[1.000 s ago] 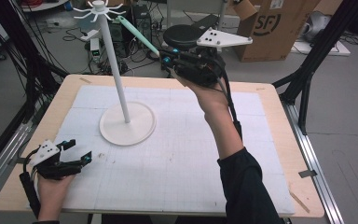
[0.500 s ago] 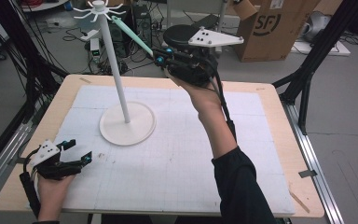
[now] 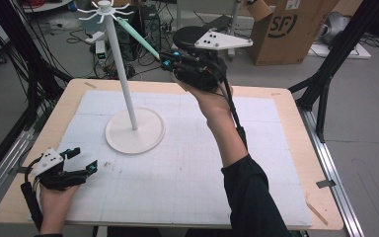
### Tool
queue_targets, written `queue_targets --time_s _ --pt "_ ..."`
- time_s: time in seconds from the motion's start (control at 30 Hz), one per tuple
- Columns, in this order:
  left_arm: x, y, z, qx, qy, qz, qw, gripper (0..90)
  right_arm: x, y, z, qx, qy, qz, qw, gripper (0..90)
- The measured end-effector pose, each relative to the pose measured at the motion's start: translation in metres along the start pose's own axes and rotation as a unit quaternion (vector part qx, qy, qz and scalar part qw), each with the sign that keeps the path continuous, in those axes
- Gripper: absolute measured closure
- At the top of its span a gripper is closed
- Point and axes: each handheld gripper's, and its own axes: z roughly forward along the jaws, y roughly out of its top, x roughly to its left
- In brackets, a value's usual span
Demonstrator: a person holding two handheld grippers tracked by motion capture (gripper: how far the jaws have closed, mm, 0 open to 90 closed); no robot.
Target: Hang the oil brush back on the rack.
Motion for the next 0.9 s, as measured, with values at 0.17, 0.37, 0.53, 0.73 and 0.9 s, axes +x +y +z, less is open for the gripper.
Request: queue_targets --time_s 0.17,0.37,0.53,0.73,0.9 --pt "0.000 0.000 0.000 0.000 0.000 0.000 1.0000 17.3 0.000 -0.001 0.005 0.003 0.000 0.003 1.0000 82.9" --pt "0.000 0.000 0.000 0.000 0.000 0.000 1.0000 17.4 -0.001 -0.003 0.010 0.010 -0.002 0.003 0.9999 82.8" --pt "0.000 0.000 0.000 0.000 -0.001 0.000 1.0000 17.3 -0.002 -0.005 0.013 0.017 -0.003 0.004 0.9998 82.5" --pt "0.000 0.000 0.000 -0.002 -0.001 0.000 1.0000 17.4 -0.002 -0.009 0.015 0.023 0.002 0.001 0.9997 72.8" --pt "0.000 0.000 0.000 0.000 -0.001 -0.001 1.0000 17.4 -0.003 -0.013 0.012 0.035 0.005 0.001 0.9994 63.1"
